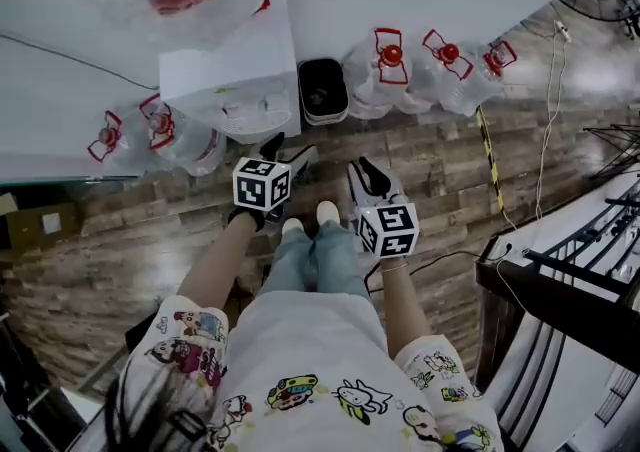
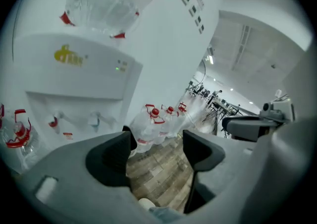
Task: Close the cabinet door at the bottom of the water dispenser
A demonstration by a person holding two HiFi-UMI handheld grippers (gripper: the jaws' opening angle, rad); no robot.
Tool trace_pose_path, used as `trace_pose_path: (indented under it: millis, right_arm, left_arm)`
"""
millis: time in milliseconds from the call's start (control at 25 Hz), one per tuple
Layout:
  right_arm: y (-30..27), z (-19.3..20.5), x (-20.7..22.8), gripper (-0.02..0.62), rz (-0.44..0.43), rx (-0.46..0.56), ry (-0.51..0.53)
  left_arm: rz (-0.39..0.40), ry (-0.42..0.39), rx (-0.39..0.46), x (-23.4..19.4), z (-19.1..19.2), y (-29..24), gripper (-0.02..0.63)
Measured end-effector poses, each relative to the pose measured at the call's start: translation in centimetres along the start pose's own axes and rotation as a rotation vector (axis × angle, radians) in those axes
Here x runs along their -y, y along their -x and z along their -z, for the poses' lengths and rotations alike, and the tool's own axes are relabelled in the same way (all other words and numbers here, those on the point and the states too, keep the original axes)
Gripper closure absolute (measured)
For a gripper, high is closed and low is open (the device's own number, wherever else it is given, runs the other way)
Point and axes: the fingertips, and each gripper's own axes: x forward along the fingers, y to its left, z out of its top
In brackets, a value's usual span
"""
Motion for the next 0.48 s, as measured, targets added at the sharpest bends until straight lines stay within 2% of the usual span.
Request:
trace_pose_path:
  millis: [240, 480]
  right_arm:
    - [3.8, -5.9, -5.0, 0.508, -0.062, 0.136, 0.092]
    - [7.4, -10.4, -10.8, 0.506, -0.2, 0.253, 0.198]
  left_arm:
    - [0.018, -0.081, 0.173, 2.9, -5.1, 8.9, 0.292]
    - [-0.022, -0.142, 0.362, 4.6, -7.9, 18.5, 0.327]
